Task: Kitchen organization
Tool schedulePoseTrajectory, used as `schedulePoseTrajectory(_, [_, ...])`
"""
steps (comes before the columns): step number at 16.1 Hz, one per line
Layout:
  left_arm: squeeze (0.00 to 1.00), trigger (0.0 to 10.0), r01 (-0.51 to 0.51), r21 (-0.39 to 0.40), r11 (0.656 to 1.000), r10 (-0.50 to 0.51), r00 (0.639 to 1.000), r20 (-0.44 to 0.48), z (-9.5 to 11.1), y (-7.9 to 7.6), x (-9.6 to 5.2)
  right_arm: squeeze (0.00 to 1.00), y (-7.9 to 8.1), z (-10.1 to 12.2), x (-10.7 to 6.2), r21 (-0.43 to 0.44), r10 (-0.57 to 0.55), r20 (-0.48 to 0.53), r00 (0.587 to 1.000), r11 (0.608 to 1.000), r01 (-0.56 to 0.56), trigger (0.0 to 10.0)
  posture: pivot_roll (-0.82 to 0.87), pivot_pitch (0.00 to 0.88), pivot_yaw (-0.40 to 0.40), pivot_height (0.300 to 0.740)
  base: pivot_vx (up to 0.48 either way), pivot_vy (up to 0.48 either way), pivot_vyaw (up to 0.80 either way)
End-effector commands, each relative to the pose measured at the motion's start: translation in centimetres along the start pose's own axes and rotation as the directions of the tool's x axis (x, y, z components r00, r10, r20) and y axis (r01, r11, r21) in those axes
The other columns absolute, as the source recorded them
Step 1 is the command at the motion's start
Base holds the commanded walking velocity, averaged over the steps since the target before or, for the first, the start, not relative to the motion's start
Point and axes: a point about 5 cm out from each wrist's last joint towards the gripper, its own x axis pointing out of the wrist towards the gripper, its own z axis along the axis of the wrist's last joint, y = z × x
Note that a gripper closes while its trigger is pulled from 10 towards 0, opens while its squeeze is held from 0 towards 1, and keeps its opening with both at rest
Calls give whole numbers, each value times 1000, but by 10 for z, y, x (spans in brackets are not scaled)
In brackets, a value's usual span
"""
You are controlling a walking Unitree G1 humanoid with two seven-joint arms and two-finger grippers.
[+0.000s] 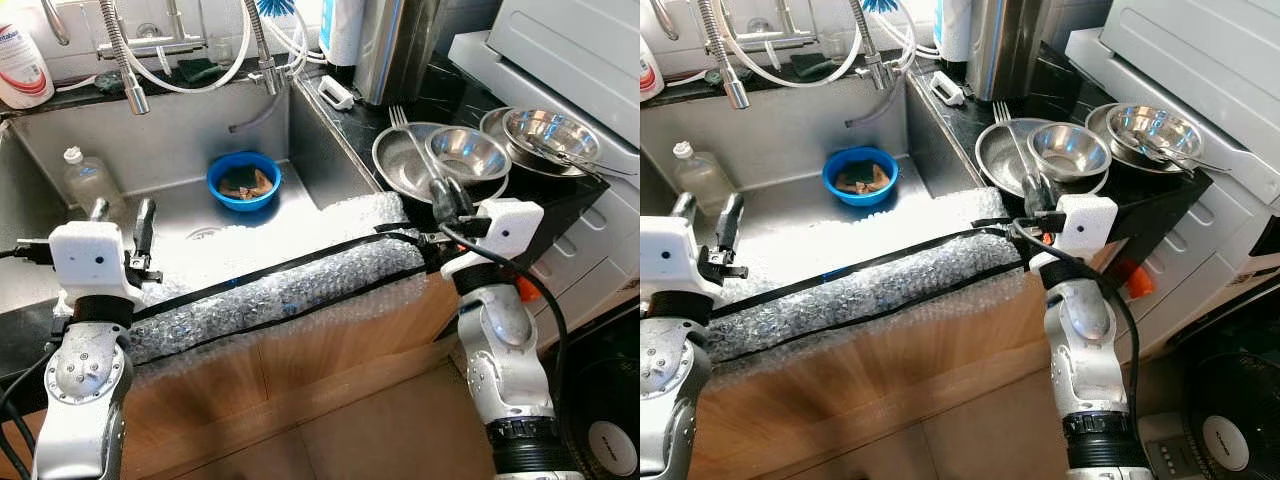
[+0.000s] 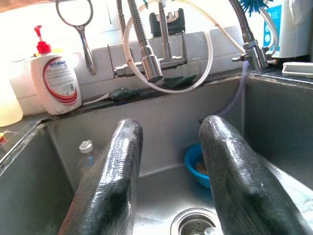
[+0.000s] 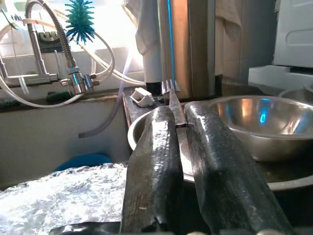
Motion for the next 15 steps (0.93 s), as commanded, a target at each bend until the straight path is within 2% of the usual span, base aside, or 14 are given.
schedulePoseTrajectory(1, [0,10000,-16,9,1000,16,1000,0,-1,1,1,0,-1,8,1,-3,0,38,999,1000,0,10000,69,136,-74,740,0,0,0])
schedulePoseTrajectory(15, [0,10000,-20,5,1000,20,1000,23,3,1,4,0,7,18,4,2,54,80,995,998,-55,10000,69,135,-74,740,0,0,0])
